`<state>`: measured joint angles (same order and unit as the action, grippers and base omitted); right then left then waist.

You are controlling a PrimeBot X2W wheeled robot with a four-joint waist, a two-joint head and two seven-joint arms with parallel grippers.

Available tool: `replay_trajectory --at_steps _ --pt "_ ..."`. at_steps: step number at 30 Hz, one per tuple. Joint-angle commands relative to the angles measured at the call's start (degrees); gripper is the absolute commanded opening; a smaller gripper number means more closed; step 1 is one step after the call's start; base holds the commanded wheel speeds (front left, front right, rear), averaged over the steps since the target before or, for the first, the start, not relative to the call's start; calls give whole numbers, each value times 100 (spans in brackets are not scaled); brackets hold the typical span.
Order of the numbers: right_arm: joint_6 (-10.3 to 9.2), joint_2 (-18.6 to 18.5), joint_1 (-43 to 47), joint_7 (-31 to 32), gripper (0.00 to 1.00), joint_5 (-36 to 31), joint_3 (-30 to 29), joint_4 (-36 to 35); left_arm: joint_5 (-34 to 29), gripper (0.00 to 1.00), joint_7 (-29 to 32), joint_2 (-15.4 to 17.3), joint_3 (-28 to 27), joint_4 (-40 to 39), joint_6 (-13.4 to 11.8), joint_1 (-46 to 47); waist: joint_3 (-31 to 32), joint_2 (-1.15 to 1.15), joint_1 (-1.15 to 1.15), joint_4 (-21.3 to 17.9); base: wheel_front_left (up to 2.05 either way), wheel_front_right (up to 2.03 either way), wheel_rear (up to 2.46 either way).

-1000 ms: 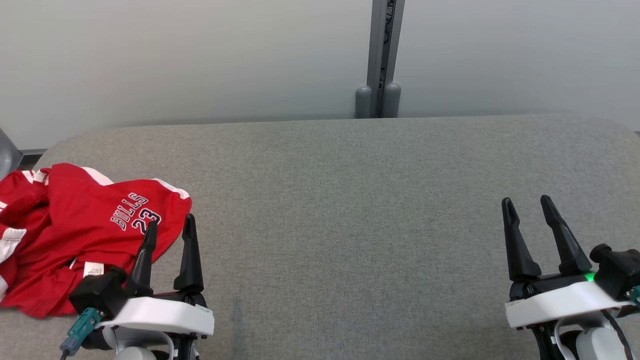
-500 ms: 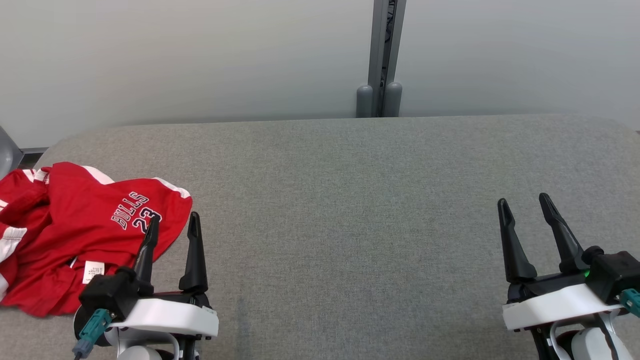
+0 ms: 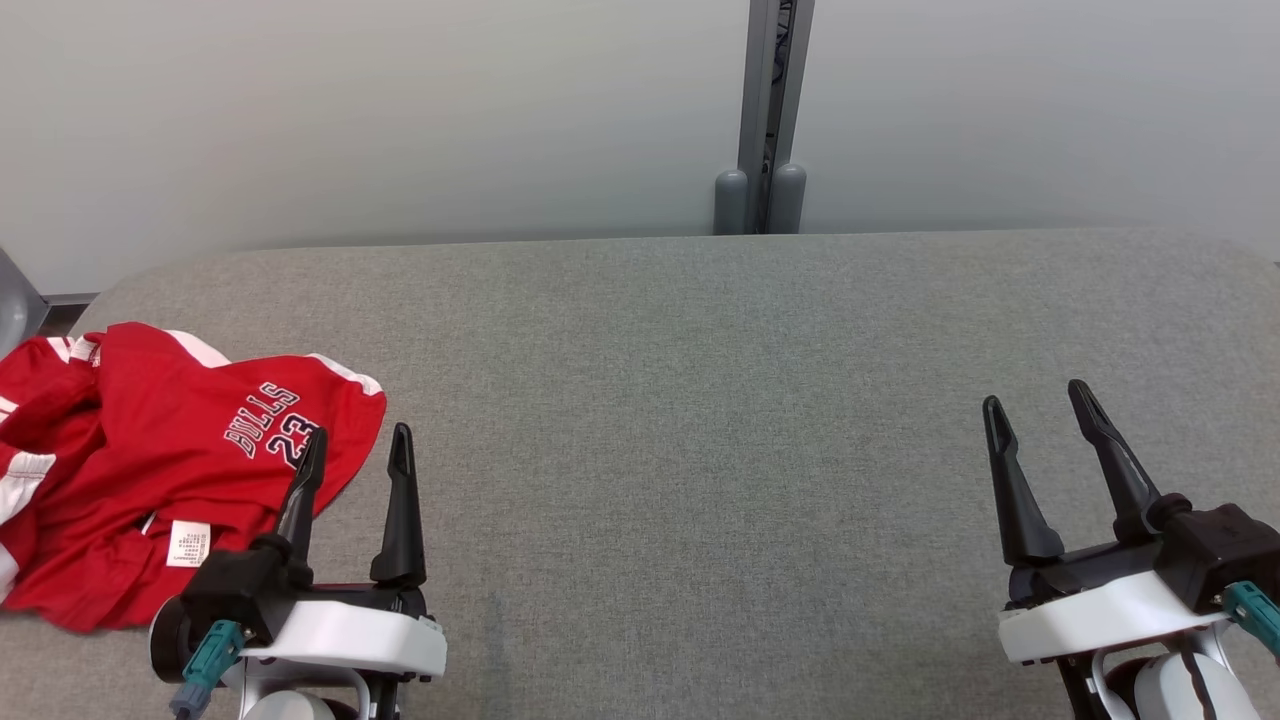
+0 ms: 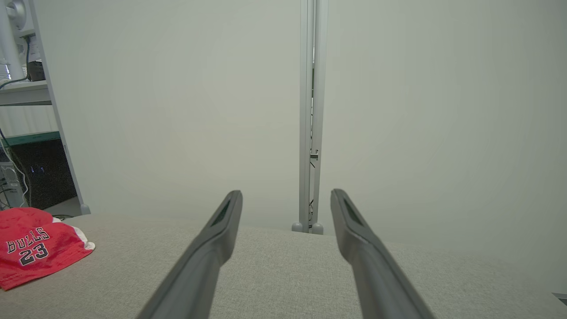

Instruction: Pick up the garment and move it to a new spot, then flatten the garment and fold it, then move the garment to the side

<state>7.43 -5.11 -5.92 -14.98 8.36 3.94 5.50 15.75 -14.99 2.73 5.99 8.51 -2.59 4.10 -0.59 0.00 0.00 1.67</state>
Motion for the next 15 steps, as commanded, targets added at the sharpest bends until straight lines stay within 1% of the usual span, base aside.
replay_trajectory --at_steps 1,15 --pt "10 -16 -46 -31 100 -28 -19 -5 -28 100 -30 29 -9 -5 -15 108 -3 0 0 2 0 0 0" --pt "10 -12 -57 -30 100 -20 -26 48 -45 100 -30 28 -24 14 -25 109 -1 0 0 -2 0 0 0"
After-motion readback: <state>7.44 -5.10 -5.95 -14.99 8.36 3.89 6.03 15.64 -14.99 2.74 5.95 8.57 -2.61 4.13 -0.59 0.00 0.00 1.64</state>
